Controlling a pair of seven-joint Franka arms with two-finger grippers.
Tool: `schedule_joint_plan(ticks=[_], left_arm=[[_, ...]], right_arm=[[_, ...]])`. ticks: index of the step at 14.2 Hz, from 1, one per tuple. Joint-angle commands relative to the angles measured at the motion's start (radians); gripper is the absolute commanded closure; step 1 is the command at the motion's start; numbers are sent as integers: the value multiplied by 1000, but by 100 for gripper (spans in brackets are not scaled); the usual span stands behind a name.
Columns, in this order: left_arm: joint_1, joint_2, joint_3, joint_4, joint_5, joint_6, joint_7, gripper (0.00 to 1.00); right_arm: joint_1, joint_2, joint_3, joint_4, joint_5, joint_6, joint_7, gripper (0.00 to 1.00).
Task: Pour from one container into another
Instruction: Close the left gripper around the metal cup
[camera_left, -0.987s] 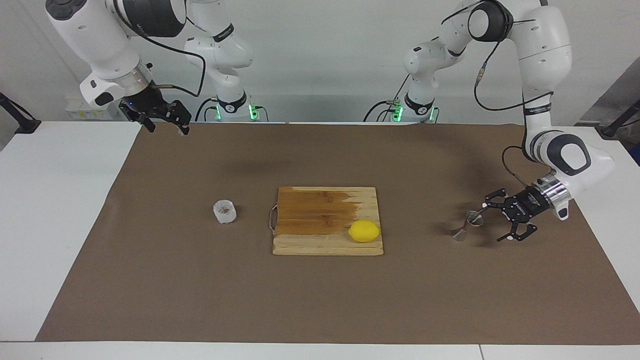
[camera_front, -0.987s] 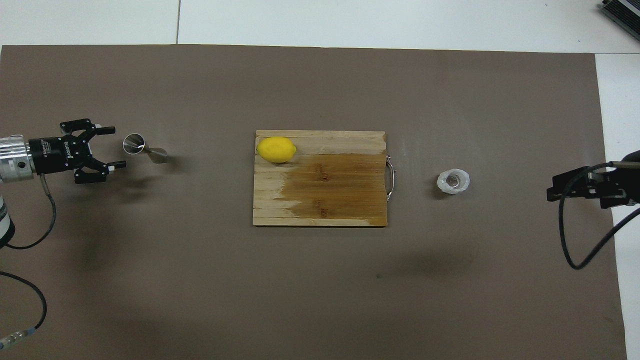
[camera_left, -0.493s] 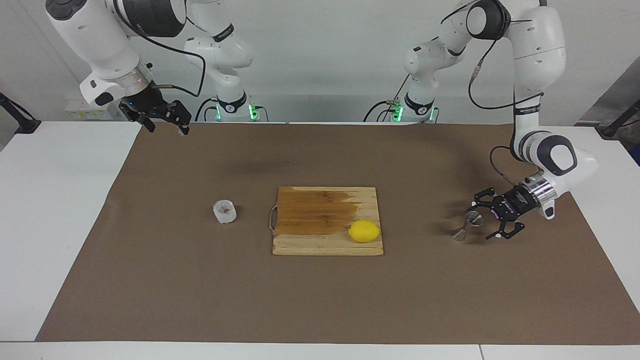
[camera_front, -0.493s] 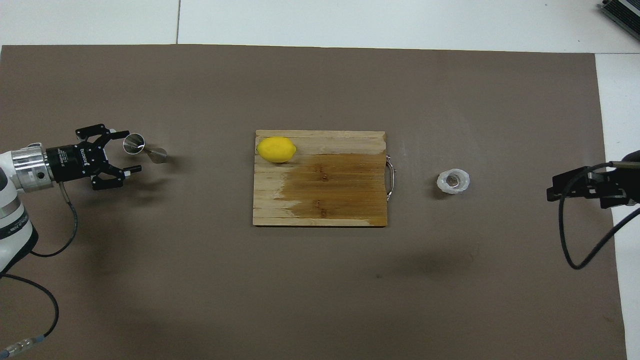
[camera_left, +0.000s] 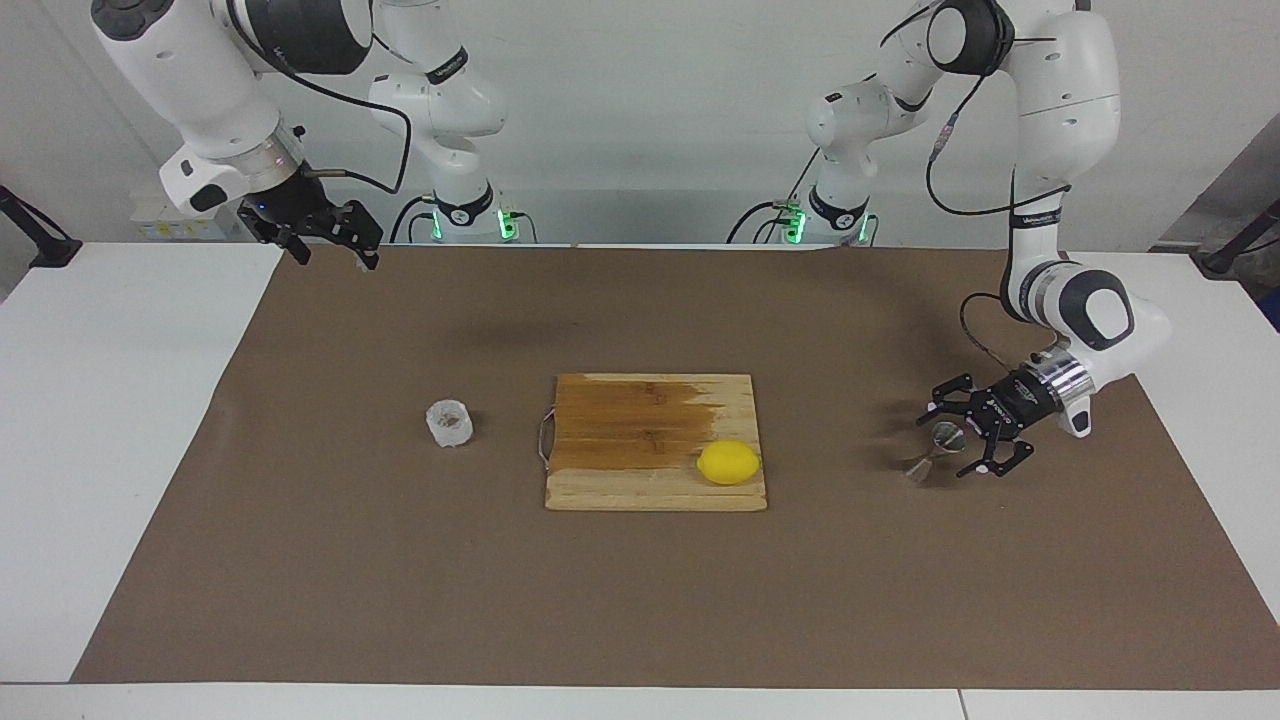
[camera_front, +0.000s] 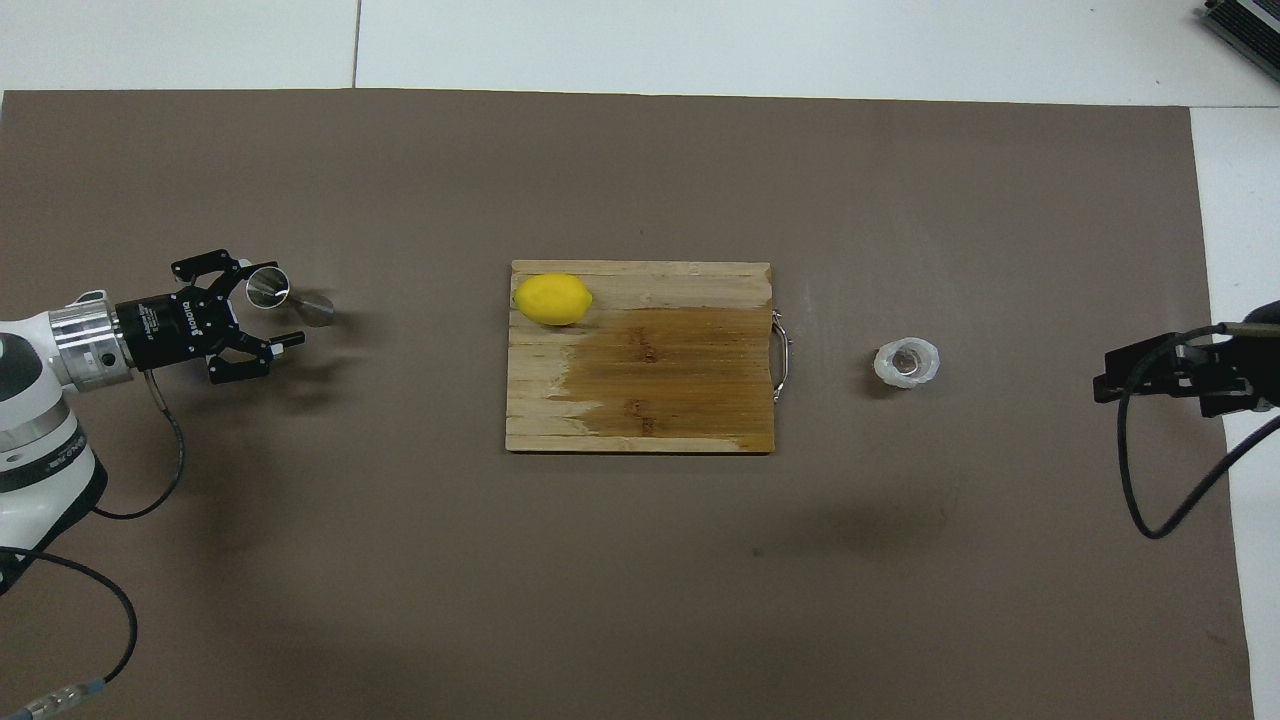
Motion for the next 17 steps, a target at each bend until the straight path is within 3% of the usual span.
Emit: schedule_joint_plan(ticks=[1,6,8,10,14,17], left_arm=[[-18,-36,10,-53,-42,38,22,11],[-16,-41,10,-62,-49,39,42,65],[-15,-41,10,-61,-49,36,42,94],[-13,-44,10,-52,-70,21,42,100],[-47,-55,4,-19,-75,-27,28,100],[-129,-82,1,-21,-133,-28,-3,100]], right_arm=[[-10,-10,8,-12,-1,7,11,0],[-10,-10,8,-12,-1,7,11,0],[-10,-10,10,-12,-1,7,11,0],[-10,-10,8,-12,-1,7,11,0],[-10,-10,8,-12,-1,7,11,0],[-10,-10,8,-12,-1,7,11,0]])
